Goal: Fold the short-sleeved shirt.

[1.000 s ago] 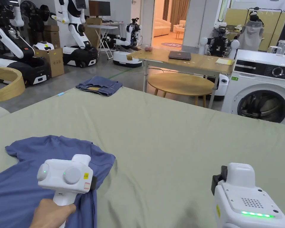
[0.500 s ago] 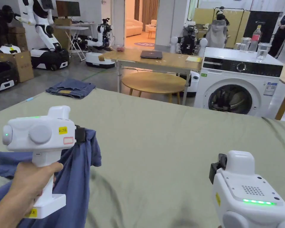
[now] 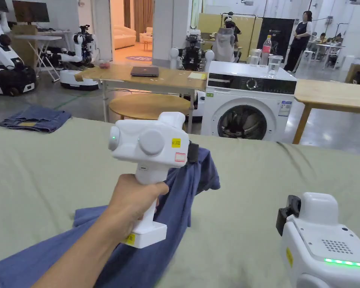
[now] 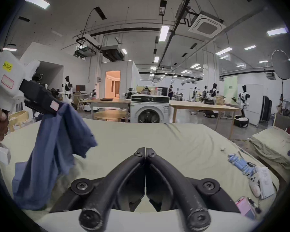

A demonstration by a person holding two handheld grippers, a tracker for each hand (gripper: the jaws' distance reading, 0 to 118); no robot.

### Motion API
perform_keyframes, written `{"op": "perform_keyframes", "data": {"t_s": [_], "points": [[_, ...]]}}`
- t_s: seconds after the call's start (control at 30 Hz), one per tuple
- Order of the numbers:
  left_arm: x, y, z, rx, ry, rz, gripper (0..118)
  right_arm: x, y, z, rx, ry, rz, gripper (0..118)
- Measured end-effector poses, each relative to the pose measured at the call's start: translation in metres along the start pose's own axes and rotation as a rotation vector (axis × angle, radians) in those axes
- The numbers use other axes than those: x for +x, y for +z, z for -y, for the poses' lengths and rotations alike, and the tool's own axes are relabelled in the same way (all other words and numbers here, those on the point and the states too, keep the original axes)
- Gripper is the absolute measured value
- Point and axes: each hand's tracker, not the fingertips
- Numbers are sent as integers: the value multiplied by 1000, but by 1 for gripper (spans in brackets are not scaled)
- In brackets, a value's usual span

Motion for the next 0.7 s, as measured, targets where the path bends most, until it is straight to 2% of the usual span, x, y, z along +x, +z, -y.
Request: {"op": "perform_keyframes", "data": {"t_s": [0.13, 0.33, 0.4, 0.57, 0.6, 0.63, 0.67, 0.7], "points": [[69, -45, 0, -42, -74, 151, 1, 36, 13, -2, 9, -8, 80, 0], [153, -74, 32, -102, -145, 339, 1, 83, 32, -3, 9, -37, 186, 0], [167, -81, 45, -131, -175, 341, 1, 93, 39, -4, 7, -45, 213, 0], [166, -91, 72, -190, -126, 365, 1, 108, 44, 3, -6, -44, 245, 0], [164, -92, 74, -195, -118, 362, 4, 108, 44, 3, -8, -45, 247, 0], [161, -91, 74, -208, -108, 357, 14, 107, 43, 4, -11, -45, 248, 0], [156, -89, 74, -207, -100, 356, 36, 106, 43, 4, -12, -44, 246, 0], [153, -85, 73, -200, -90, 356, 45, 104, 42, 4, -13, -43, 241, 0]]}}
